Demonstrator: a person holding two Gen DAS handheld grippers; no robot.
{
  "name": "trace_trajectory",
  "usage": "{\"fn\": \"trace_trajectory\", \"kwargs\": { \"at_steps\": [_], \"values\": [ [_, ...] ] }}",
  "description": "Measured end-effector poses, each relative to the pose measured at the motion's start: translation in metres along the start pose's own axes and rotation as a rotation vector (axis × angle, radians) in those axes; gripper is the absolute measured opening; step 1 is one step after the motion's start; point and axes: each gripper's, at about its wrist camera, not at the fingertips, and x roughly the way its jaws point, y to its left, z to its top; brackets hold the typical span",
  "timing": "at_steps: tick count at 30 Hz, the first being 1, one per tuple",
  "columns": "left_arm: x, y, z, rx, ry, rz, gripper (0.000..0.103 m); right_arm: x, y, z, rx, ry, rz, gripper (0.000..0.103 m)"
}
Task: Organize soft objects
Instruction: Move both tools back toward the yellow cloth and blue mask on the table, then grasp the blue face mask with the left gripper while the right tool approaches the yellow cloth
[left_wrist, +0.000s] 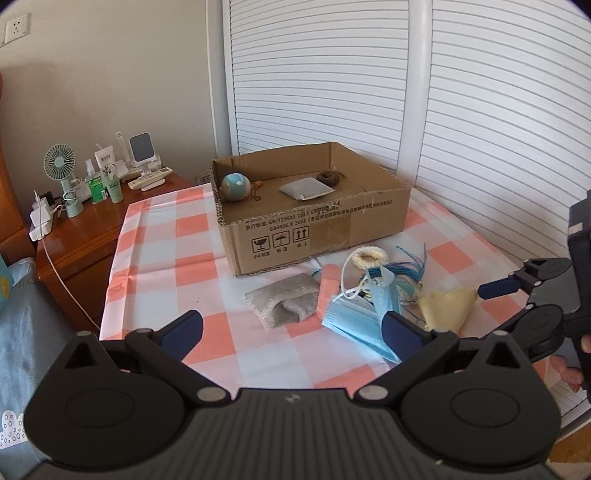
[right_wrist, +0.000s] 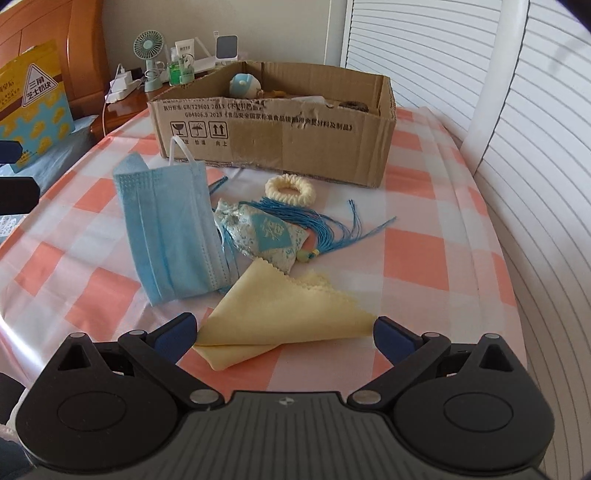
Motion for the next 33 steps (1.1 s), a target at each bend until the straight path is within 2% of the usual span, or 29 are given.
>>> {"fn": "trace_trajectory", "kwargs": {
  "at_steps": [8,16,18,20,24,28,31,33],
  "values": [
    [0.012,-0.016,0.002,0.041,0.037,-0.016,0.102,0.011,-0.026,-0.006,0.053,-0.006,-0.086,0.103],
    [0.035,-0.038,0.004,0.092,0.088,-0.040,0.102,0.011,-0.034,-0.015,0.052,-0.045,-0.066,0.103],
    [0.032,-0.045,0.005,0.125,0.077,-0.051,0.102,0.011,-0.035,-0.015,0.053,-0.050,-0.061,0.103],
    [0.026,-0.052,0.006,0.162,0.048,-0.092,0.102,0.010,-0.035,-0.015,0.053,-0.052,-0.056,0.103],
    [0.015,-0.065,0.011,0.216,0.001,-0.247,0.102,0.011,-0.035,-0.015,0.050,-0.060,-0.054,0.103],
    [0.019,-0.078,0.011,0.284,-0.015,-0.344,0.102,0.011,-0.036,-0.017,0.049,-0.076,-0.050,0.103],
    [0.034,-0.085,0.007,0.318,0.009,-0.364,0.103,0.011,-0.036,-0.019,0.047,-0.087,-0.047,0.103],
    [0.044,-0.083,0.003,0.305,0.017,-0.379,0.103,0.011,-0.039,-0.020,0.060,-0.089,-0.059,0.103]
  ]
}}
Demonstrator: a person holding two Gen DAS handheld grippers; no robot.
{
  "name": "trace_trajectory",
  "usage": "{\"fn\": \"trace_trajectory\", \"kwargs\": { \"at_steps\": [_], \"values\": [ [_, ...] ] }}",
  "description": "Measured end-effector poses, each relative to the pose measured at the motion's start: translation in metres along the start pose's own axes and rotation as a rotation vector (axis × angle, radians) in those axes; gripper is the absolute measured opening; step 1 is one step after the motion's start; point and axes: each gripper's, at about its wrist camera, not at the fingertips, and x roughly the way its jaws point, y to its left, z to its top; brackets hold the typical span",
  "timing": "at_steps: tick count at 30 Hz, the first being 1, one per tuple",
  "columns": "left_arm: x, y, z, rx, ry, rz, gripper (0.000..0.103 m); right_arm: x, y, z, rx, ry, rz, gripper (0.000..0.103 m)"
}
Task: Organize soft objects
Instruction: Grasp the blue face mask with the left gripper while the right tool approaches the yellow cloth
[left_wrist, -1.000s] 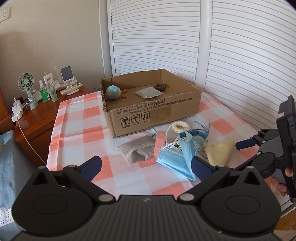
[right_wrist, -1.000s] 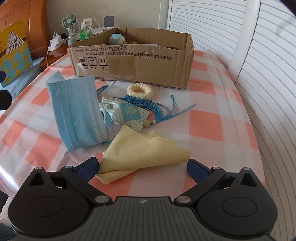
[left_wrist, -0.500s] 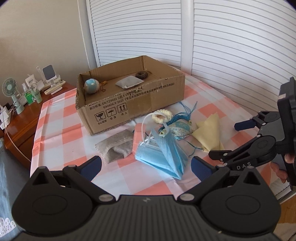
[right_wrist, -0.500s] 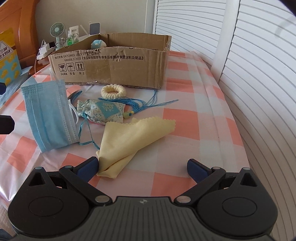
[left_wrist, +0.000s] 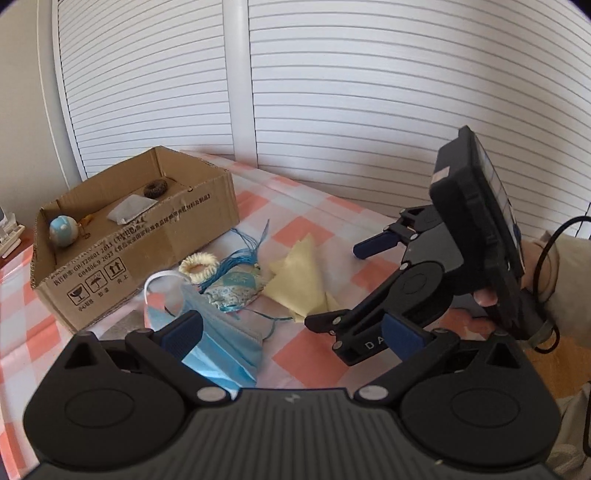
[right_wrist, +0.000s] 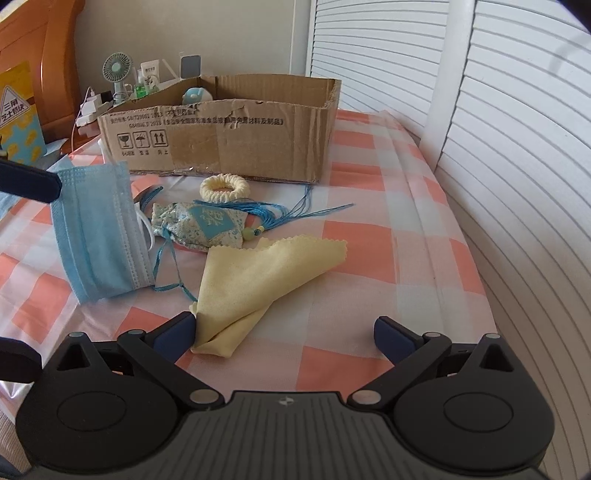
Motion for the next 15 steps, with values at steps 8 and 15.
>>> {"fn": "trace_trajectory", "kwargs": {
  "at_steps": [8,15],
  "values": [
    [0.012,0.024,-0.014,-0.067,0.041,0.024,0.102,0.000,-0.005,0.000,0.010,0.004,-0.005,0.103],
    [0.026,0.028,-0.021,-0.067,0.075,0.089,0.102,0.000,-0.005,0.000,0.012,0.005,-0.008,0.103]
  ]
}}
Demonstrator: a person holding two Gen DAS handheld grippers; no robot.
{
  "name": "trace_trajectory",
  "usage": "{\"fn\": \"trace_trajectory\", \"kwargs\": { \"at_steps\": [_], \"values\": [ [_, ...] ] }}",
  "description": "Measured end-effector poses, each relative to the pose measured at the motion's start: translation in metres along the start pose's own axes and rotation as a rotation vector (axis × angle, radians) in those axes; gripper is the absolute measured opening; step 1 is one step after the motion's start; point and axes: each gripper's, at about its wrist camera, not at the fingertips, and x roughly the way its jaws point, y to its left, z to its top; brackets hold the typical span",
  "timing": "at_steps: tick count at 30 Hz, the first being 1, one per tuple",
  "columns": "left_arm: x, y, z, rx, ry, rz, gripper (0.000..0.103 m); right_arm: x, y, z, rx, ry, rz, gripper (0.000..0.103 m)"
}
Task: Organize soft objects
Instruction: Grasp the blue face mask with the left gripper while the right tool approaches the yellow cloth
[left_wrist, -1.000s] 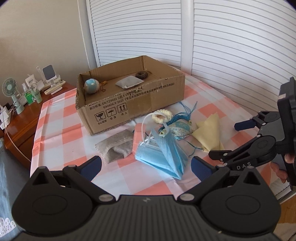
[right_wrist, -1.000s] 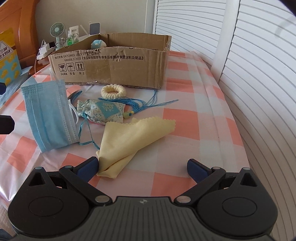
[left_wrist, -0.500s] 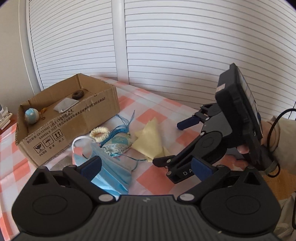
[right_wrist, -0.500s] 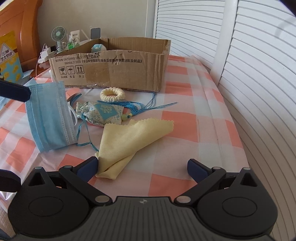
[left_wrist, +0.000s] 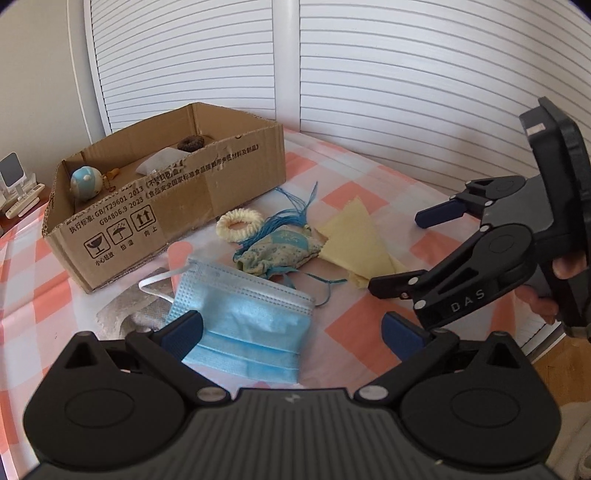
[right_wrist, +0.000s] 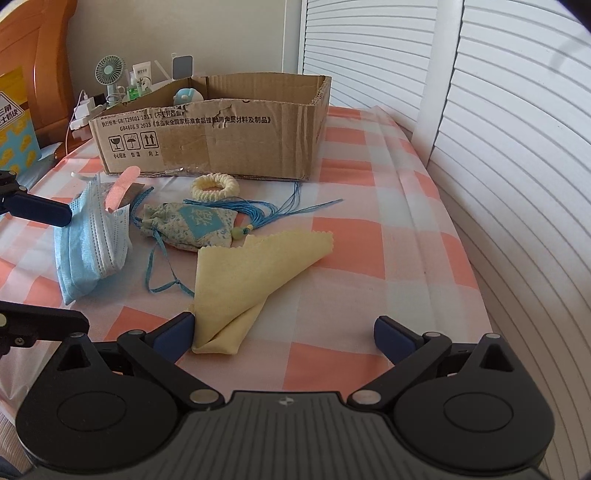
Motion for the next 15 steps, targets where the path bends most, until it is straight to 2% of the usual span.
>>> {"fn": "trace_trajectory", "kwargs": {
  "at_steps": [7,9,13,15],
  "values": [
    [0.015,-0.006,-0.004,0.038,0.004,0.086,0.096,0.000,0.000,0.000,-0.001,-0.001,0.002,0.103],
    [0.019,-0.006,-0.005,0.034,0.014,0.104,0.084,-0.001,0.000,-0.001,-0.001,-0.002,0.002,0.103],
    [0.022,-0.003,-0.008,0.001,0.011,0.117,0.079,-0.001,0.000,-0.002,-0.001,-0.005,0.001,0.103],
    [0.021,-0.002,-0.008,-0.012,0.006,0.140,0.072,-0.001,0.000,-0.002,-0.001,-0.005,0.001,0.103]
  ]
}}
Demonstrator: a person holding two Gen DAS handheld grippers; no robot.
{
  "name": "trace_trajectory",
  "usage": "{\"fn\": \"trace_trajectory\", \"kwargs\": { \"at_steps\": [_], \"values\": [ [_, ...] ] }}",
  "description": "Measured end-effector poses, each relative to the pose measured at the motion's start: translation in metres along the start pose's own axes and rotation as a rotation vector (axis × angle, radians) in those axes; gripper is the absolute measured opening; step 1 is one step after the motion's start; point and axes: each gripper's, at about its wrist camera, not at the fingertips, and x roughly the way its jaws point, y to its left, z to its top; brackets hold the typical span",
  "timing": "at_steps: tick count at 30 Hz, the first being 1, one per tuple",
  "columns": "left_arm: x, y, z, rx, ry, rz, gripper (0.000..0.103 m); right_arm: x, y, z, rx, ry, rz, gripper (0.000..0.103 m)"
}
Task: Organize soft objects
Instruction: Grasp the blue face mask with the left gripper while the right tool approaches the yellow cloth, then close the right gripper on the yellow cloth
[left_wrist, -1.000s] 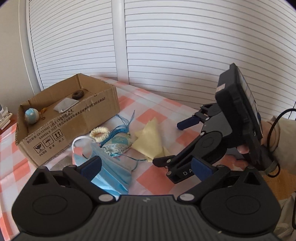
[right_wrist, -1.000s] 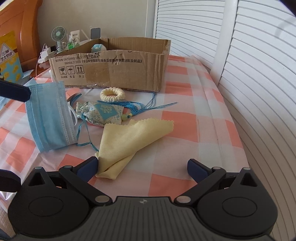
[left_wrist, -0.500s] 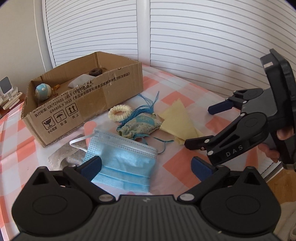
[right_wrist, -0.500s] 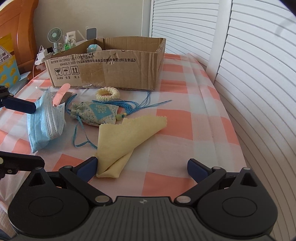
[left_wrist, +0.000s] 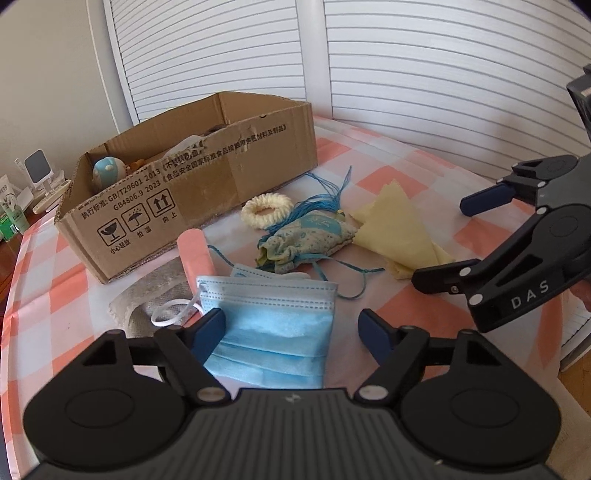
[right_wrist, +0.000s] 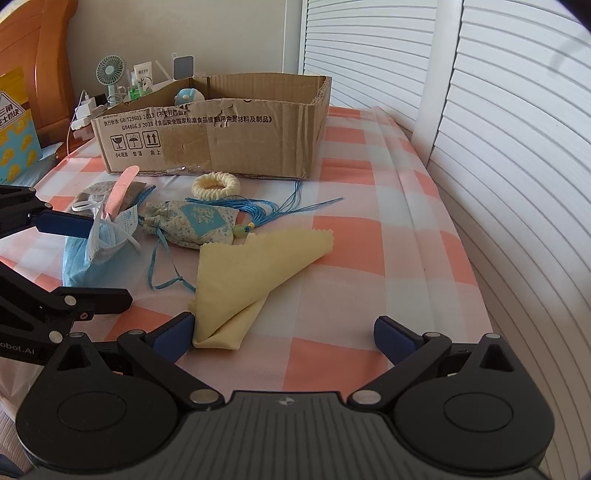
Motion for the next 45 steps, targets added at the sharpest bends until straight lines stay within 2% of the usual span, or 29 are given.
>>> {"fn": "trace_trajectory", "kwargs": {
  "at_steps": [1,3,5,15,21,24,30,34,37,41,45],
  "values": [
    [0.000,0.001,0.000,-0.006,-0.001,0.004,0.070,0.000,0.000,0.000,-0.001,0.000,0.001,0.103],
    [-0.001,0.004,0.000,-0.026,-0.003,0.010,0.058,0.000,0.001,0.000,-0.008,-0.002,0.007,0.103],
    [-0.002,0.005,-0.001,-0.035,-0.005,0.017,0.054,-0.001,0.004,-0.001,-0.018,-0.005,0.015,0.103],
    [-0.004,0.007,-0.002,-0.045,-0.003,0.024,0.054,0.006,0.017,0.011,-0.098,-0.023,0.028,0.102],
    [-0.004,0.008,-0.002,-0.049,-0.002,0.019,0.054,0.005,0.001,0.009,-0.048,-0.034,-0.005,0.100],
    [-0.004,0.008,-0.002,-0.050,-0.001,0.018,0.054,0.006,-0.005,0.010,-0.011,-0.042,-0.030,0.092],
    [-0.004,0.008,-0.002,-0.050,-0.002,0.019,0.054,0.013,0.009,0.018,-0.055,-0.076,-0.034,0.082],
    [-0.003,0.008,-0.002,-0.048,-0.002,0.020,0.054,0.017,0.015,0.024,-0.060,-0.092,-0.034,0.068],
    [-0.004,0.008,-0.002,-0.037,-0.011,0.010,0.050,0.017,0.014,0.026,-0.061,-0.092,-0.042,0.048],
    [-0.006,0.007,-0.003,-0.022,-0.013,0.001,0.042,0.014,0.011,0.026,-0.065,-0.085,-0.056,0.029],
    [-0.008,0.006,-0.003,-0.005,-0.014,0.001,0.031,0.008,0.006,0.025,-0.049,-0.079,-0.047,0.024]
  ]
}}
